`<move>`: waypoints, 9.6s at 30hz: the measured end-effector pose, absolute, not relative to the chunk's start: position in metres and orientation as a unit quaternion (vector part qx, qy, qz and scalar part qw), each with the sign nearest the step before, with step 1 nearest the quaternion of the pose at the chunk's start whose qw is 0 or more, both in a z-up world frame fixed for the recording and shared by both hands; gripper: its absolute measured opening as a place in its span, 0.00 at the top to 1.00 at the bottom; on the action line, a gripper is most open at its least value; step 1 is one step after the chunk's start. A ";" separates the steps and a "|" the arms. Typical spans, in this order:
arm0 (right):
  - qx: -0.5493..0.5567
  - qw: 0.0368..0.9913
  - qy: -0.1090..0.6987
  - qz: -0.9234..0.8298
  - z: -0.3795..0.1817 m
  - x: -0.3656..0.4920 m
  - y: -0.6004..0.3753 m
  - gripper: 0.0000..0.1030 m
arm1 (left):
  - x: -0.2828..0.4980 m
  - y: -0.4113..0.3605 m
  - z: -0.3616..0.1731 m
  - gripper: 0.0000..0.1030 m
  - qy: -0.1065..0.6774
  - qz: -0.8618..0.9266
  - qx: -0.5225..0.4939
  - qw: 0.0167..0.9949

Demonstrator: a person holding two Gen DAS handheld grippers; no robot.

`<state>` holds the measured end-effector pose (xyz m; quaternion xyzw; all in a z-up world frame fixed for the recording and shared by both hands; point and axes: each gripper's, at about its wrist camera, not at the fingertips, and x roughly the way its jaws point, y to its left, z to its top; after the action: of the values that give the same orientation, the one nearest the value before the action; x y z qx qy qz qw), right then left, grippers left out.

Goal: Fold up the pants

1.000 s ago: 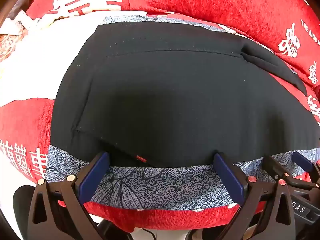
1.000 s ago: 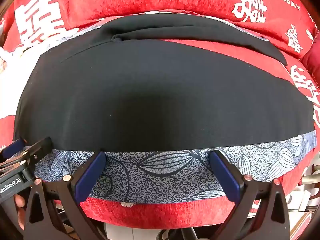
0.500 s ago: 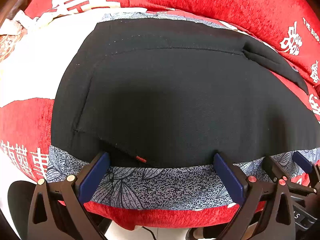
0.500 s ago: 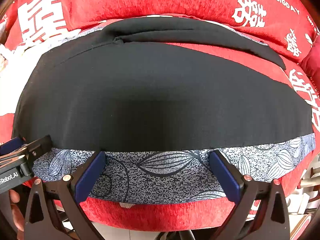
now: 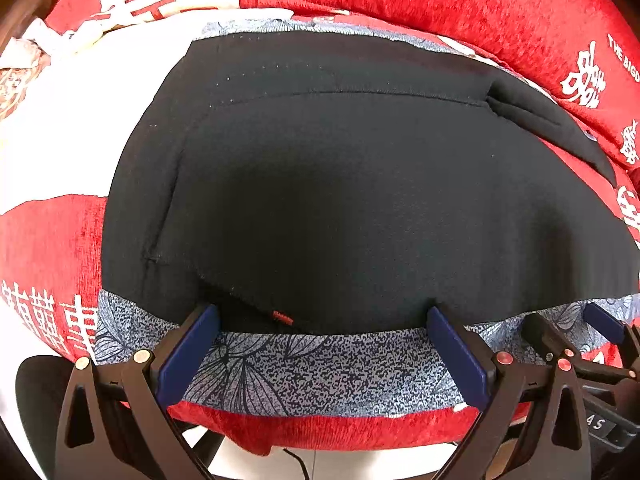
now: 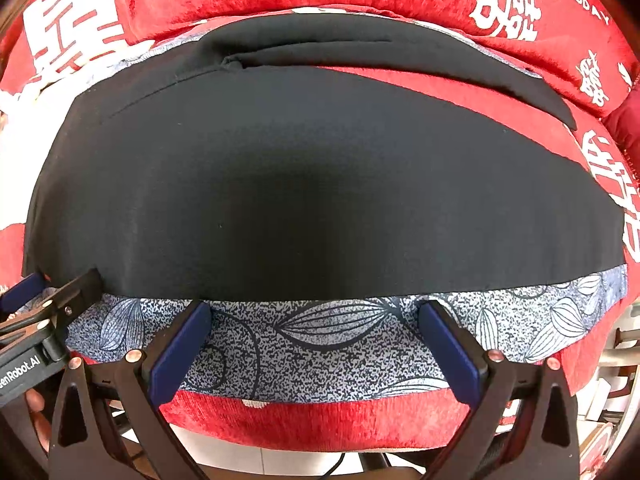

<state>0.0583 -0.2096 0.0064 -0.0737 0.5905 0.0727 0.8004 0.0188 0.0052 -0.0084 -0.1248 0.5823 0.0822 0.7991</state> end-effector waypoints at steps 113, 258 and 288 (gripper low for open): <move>-0.470 0.783 0.217 0.344 0.032 0.117 -0.023 0.83 | 0.254 0.124 0.003 0.71 0.620 0.115 -0.330 0.703; -0.276 0.833 0.444 -0.180 0.072 0.136 -0.359 0.89 | 0.029 -0.001 0.009 0.07 0.592 0.022 -0.149 0.792; 0.163 0.871 0.428 -0.180 0.071 0.072 -0.562 0.51 | 0.067 -0.002 0.034 0.00 0.607 0.079 -0.090 0.786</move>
<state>0.0724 -0.5624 0.0710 0.1629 0.4279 -0.1800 0.8706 0.0669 -0.0016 0.0344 -0.0897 0.6072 0.0789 0.7855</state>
